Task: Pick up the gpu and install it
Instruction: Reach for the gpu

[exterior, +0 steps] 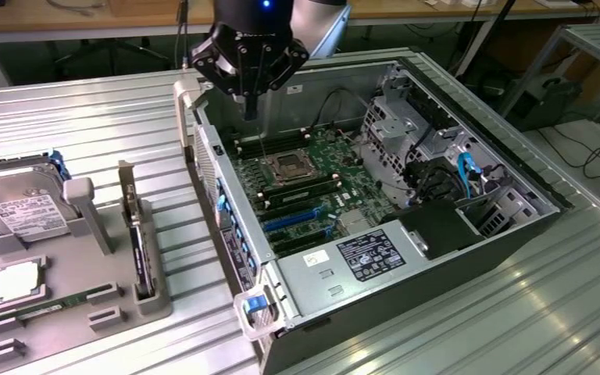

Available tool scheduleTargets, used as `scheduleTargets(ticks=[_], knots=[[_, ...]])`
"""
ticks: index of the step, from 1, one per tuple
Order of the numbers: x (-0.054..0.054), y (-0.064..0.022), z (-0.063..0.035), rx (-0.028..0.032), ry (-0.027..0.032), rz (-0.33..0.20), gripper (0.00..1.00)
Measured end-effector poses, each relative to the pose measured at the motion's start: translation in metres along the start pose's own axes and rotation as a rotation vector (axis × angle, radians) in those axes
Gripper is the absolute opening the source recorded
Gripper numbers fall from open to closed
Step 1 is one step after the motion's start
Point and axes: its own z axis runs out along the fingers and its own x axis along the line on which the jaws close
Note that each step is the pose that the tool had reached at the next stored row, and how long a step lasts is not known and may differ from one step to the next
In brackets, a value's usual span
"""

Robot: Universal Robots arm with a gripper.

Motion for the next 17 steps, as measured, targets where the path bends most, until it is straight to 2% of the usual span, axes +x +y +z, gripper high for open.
scheduleTargets(ticks=[17], knots=[[0.011, -0.0014, -0.0004, 0.0, 0.0001, -0.001, 0.11]])
